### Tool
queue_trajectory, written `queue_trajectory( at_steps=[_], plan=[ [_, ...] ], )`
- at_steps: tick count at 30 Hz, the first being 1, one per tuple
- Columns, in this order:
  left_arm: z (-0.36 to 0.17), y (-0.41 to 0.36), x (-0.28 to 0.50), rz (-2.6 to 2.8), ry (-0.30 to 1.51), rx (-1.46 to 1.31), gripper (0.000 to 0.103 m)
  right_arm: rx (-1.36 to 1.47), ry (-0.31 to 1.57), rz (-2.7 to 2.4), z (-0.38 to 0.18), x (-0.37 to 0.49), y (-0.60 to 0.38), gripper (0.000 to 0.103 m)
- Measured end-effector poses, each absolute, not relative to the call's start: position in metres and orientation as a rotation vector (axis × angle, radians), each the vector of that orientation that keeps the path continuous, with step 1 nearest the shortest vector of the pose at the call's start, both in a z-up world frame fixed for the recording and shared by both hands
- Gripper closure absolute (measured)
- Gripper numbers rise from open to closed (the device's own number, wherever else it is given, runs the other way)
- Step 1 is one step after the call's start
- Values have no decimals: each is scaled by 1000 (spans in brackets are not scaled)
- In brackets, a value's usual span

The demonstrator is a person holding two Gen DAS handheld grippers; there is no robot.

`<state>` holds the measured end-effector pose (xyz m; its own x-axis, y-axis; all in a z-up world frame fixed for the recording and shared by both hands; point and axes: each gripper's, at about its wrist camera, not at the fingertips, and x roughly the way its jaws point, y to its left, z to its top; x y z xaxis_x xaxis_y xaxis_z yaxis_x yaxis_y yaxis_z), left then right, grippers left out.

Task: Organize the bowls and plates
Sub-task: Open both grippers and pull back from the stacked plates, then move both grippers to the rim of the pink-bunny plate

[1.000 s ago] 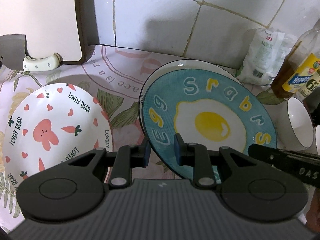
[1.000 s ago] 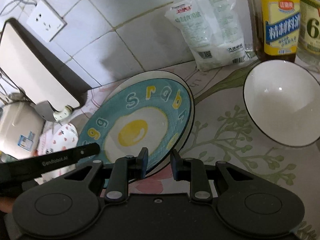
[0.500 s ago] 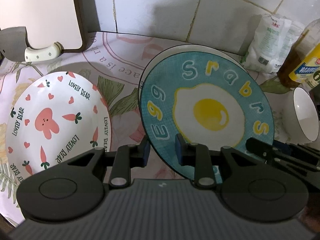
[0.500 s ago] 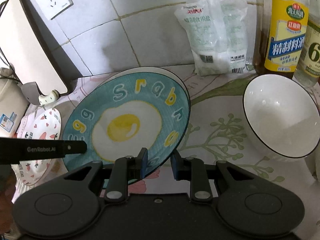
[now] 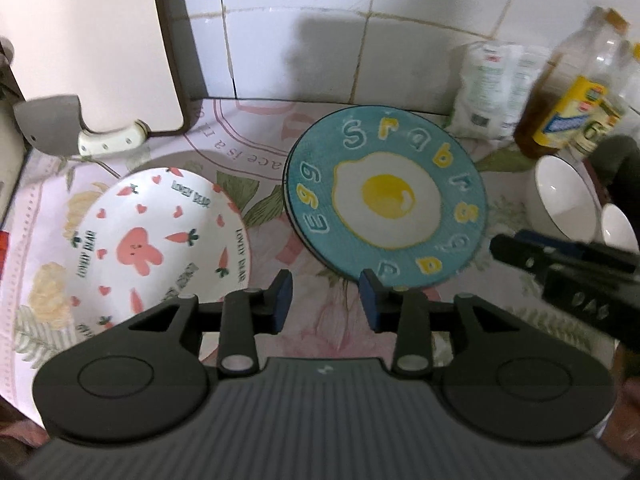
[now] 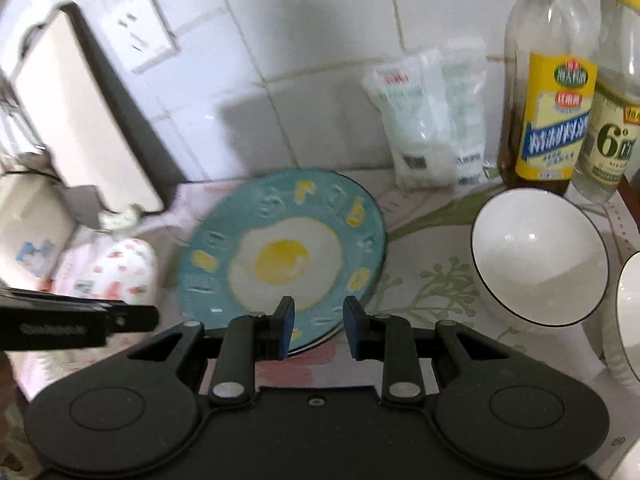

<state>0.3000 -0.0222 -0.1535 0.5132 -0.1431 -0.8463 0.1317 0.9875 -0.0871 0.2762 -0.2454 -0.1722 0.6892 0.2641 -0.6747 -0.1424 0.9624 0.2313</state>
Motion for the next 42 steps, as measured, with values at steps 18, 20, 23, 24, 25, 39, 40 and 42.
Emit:
queue_trajectory(
  at_steps=[18, 20, 23, 24, 25, 39, 40, 42],
  plan=[
    [-48, 36, 173, -271, 851, 108, 58, 50, 728, 474, -66, 158, -199, 53],
    [-45, 43, 164, -266, 837, 120, 54, 37, 716, 493, -61, 150, -191, 51],
    [-47, 55, 156, -257, 831, 132, 49, 24, 707, 519, -59, 143, -179, 49],
    [-49, 59, 154, -255, 831, 131, 47, 23, 706, 527, -59, 142, -176, 48],
    [-51, 63, 152, -252, 830, 129, 44, 24, 706, 535, -61, 142, -172, 48],
    [-103, 131, 162, -195, 801, 109, 19, 82, 708, 591, -113, 174, -118, 44],
    [-107, 135, 163, -188, 783, 116, 15, 85, 699, 592, -117, 177, -114, 44],
    [-113, 141, 165, -174, 744, 130, 14, 91, 681, 590, -127, 183, -108, 43]
  ],
)
